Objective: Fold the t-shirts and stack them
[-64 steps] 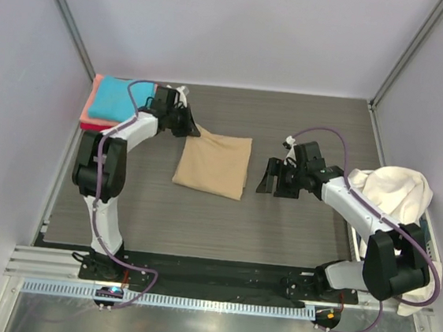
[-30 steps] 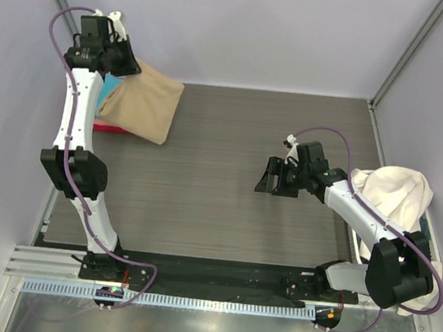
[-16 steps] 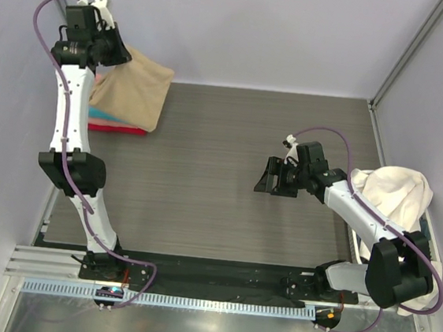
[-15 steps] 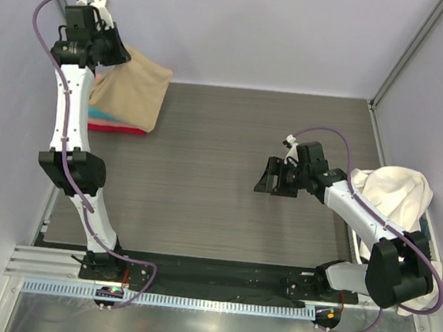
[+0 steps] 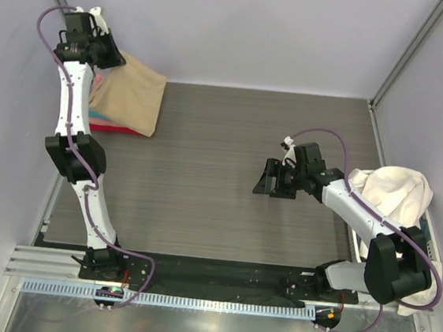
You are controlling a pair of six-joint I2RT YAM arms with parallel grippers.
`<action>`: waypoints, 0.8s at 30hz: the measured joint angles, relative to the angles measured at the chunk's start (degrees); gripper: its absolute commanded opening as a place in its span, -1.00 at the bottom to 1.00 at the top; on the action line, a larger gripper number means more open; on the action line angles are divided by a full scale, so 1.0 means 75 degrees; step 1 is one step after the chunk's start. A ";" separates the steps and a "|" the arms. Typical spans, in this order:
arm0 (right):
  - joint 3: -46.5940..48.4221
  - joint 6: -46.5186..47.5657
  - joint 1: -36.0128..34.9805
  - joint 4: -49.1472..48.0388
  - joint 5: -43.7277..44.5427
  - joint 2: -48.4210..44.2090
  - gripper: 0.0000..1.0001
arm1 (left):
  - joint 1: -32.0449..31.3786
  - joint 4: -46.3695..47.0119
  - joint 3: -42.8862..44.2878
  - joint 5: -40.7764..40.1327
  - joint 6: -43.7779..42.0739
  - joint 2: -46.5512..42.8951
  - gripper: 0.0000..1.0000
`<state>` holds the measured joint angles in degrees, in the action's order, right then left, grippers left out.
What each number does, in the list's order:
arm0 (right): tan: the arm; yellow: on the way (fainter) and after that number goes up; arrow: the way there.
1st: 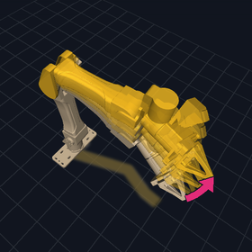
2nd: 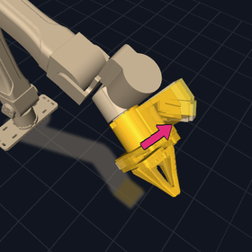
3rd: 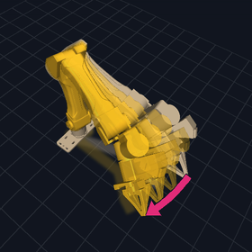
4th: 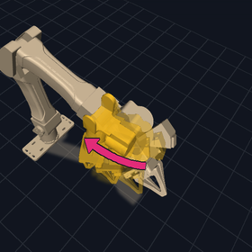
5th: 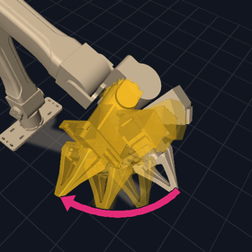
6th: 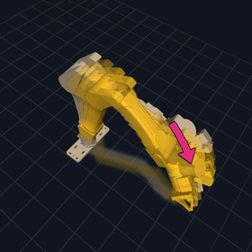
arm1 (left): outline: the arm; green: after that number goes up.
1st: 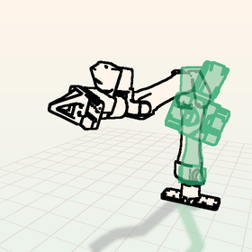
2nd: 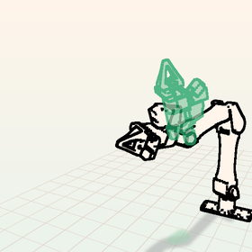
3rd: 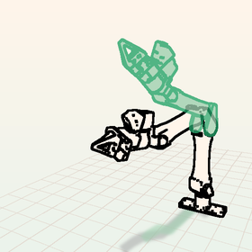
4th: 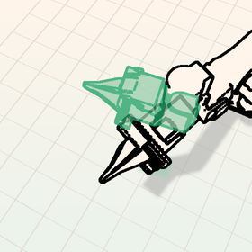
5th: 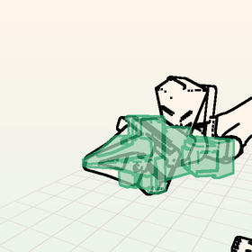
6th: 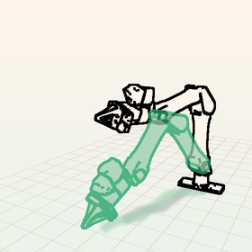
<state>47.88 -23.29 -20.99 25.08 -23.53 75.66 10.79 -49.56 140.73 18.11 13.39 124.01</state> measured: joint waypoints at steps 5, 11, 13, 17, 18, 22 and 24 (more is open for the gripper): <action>-0.0003 0.0000 -0.0038 -0.0032 -0.0003 0.0128 0.45 | 0.0370 0.0315 0.0251 0.0195 0.0131 0.0440 -1.00; -0.0009 0.0000 -0.0052 -0.0026 -0.0003 0.0280 0.45 | 0.0562 0.0921 0.0350 0.0140 0.0160 0.0863 -1.00; -0.0009 0.0000 -0.0058 -0.0029 -0.0003 0.0291 0.45 | 0.0580 0.1198 0.0350 0.0070 0.0163 0.1014 -0.99; -0.0009 0.0000 -0.0073 -0.0032 -0.0006 0.0420 0.44 | 0.0600 0.1833 0.0353 -0.0087 0.0163 0.1341 -0.99; -0.0009 0.0000 -0.0082 -0.0029 -0.0006 0.0472 0.45 | 0.0600 0.1985 0.0364 -0.0140 0.0166 0.1440 -0.99; -0.0009 0.0000 -0.0087 -0.0026 0.0000 0.0627 0.45 | 0.0641 0.2591 0.0469 -0.0367 0.0216 0.1985 -0.99; -0.0009 0.0000 -0.0087 -0.0029 0.0003 0.0676 0.45 | 0.0679 0.2812 0.0493 -0.0440 0.0221 0.2247 -0.98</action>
<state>47.81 -23.29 -21.65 24.86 -23.51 80.73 15.88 -28.47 144.42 14.81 15.05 140.86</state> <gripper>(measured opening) 0.725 0.038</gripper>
